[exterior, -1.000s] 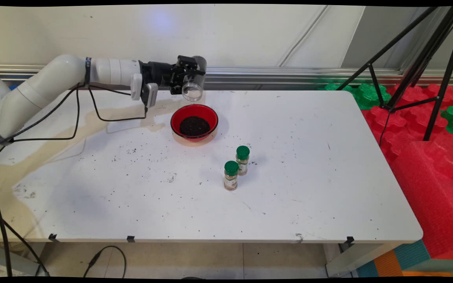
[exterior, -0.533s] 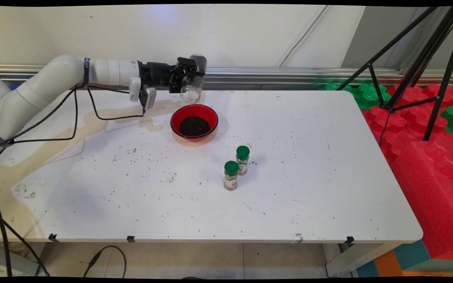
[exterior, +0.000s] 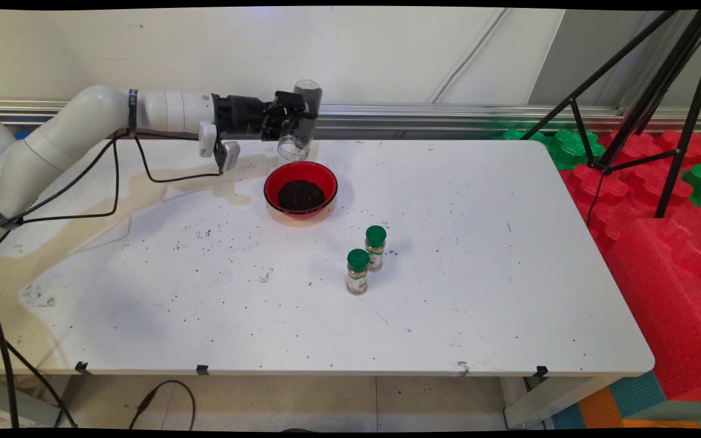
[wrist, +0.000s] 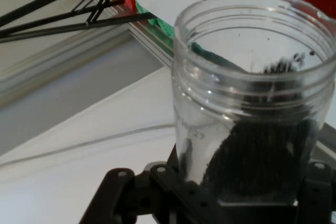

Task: Pour the black seasoning powder in the red bowl

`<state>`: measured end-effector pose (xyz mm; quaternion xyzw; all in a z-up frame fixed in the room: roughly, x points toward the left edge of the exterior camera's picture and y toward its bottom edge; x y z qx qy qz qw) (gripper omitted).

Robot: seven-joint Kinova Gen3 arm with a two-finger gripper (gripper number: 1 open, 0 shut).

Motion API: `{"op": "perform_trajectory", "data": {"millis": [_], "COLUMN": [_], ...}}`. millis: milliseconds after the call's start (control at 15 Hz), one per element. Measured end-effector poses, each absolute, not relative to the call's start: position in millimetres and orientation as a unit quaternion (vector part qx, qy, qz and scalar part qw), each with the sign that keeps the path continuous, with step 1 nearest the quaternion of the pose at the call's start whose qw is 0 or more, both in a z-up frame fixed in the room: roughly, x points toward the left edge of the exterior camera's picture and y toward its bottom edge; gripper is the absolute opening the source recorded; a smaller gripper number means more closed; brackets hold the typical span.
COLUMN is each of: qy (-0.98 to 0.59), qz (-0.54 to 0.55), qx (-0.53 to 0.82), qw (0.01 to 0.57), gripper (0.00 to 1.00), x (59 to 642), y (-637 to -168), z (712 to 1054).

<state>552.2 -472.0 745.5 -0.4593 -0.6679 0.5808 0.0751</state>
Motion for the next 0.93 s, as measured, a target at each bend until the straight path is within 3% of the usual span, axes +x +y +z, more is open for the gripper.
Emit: {"op": "perform_trajectory", "data": {"millis": [933], "qy": [-0.622], "qz": [0.592], "qx": [-0.511], "qw": [0.038], "gripper": [0.0], "x": [548.4], "y": [-468.5], "z": [749.5]}}
